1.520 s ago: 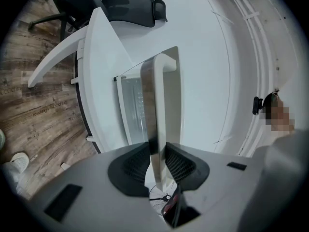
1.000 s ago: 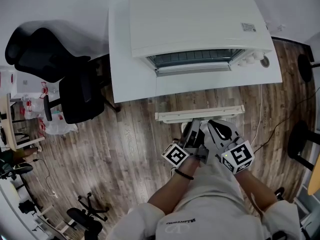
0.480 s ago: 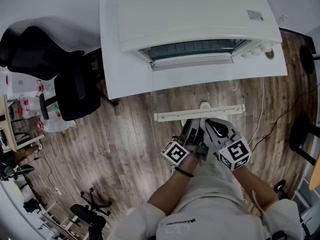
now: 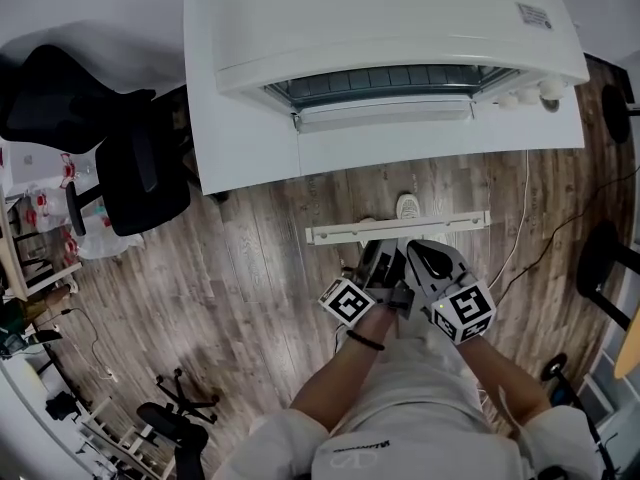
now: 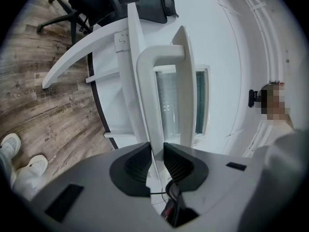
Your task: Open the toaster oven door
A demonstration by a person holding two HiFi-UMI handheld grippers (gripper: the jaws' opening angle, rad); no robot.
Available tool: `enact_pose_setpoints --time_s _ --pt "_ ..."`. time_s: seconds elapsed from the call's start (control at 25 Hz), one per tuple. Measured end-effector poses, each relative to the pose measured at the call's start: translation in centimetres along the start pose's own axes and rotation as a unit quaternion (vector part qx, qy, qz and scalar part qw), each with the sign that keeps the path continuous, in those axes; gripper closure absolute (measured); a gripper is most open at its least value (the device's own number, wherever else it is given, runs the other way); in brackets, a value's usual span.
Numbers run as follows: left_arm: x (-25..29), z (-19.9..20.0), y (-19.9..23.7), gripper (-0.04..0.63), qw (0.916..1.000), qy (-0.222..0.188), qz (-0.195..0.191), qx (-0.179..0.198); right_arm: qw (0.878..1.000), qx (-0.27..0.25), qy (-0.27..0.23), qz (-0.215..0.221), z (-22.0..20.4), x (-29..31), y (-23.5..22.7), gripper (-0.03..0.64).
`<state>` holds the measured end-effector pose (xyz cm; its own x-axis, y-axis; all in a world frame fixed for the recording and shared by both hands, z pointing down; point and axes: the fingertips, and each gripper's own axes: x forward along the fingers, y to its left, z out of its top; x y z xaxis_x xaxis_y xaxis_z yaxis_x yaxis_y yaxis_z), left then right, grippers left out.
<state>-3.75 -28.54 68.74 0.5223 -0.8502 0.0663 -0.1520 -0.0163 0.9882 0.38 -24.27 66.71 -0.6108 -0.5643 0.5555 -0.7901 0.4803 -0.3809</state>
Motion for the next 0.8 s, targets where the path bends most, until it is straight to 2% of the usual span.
enact_pose_setpoints --time_s 0.2,0.52,0.8 --pt "0.3 -0.1 1.5 0.514 0.9999 0.006 -0.009 -0.001 1.0 -0.01 -0.014 0.006 -1.0 1.2 -0.5 0.6" --pt "0.9 -0.1 3.5 0.514 1.0 0.003 -0.006 -0.001 1.0 -0.001 -0.001 0.03 -3.3 2.9 -0.3 0.6" --pt "1.5 -0.1 5.3 0.511 1.0 0.002 -0.008 0.004 1.0 -0.002 0.005 0.015 -4.7 4.0 -1.6 0.6"
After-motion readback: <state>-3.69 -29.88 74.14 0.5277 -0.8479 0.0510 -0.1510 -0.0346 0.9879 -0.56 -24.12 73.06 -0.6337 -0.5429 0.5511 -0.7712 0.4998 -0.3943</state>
